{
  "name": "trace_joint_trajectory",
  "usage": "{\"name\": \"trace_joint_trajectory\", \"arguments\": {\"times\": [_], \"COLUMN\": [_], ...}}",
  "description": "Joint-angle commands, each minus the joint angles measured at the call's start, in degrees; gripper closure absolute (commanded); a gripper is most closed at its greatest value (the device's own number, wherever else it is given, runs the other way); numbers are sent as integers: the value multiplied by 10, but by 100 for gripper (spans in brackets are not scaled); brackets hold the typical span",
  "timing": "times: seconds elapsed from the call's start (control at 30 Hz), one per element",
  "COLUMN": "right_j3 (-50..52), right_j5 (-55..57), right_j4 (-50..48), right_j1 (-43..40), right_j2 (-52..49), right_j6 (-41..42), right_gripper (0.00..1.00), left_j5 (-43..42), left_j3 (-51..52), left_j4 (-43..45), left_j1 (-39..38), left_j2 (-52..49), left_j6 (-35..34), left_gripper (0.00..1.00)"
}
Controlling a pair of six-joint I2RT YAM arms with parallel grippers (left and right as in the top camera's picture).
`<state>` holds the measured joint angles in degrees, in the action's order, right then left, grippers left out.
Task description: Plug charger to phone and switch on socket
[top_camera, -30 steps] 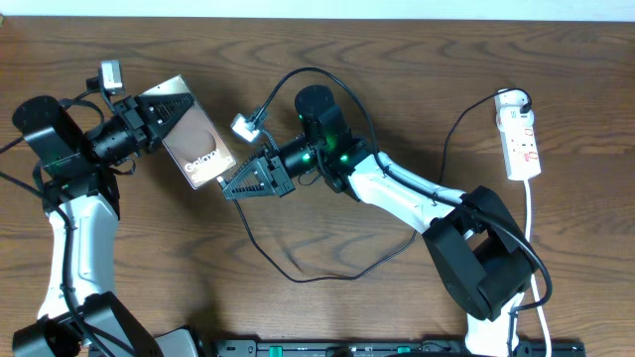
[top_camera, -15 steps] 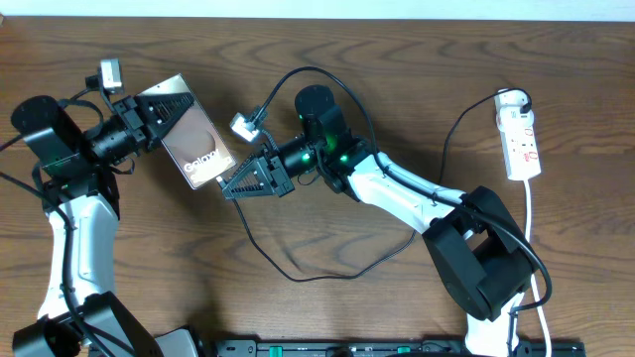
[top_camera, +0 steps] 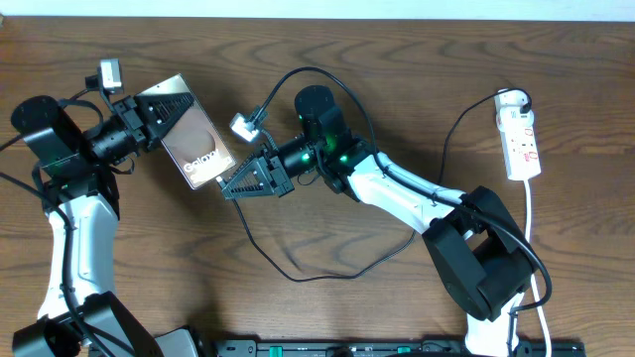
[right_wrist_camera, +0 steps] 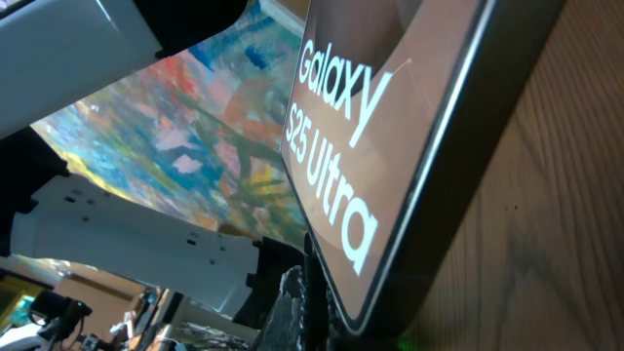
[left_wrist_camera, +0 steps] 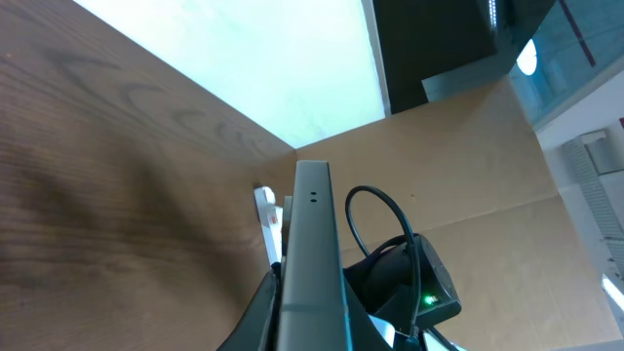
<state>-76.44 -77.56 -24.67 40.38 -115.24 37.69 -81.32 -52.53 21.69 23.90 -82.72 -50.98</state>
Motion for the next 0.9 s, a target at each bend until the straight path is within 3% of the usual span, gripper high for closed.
{"name": "trace_joint_trajectory", "arguments": {"times": [0.0, 0.87], "right_j3": [-7, -7], "right_j5": [22, 59], "right_j4": [-3, -30], "right_j1": [3, 13], "right_j2": [2, 2], "right_j6": [11, 54], "right_gripper": [99, 99], "left_j5": [-33, -52], "left_j3": [-5, -5], "left_j4": [5, 5], "left_j1": [-3, -2], "left_j2": [7, 7], "left_j6": [-3, -2], "left_gripper": [92, 92]}}
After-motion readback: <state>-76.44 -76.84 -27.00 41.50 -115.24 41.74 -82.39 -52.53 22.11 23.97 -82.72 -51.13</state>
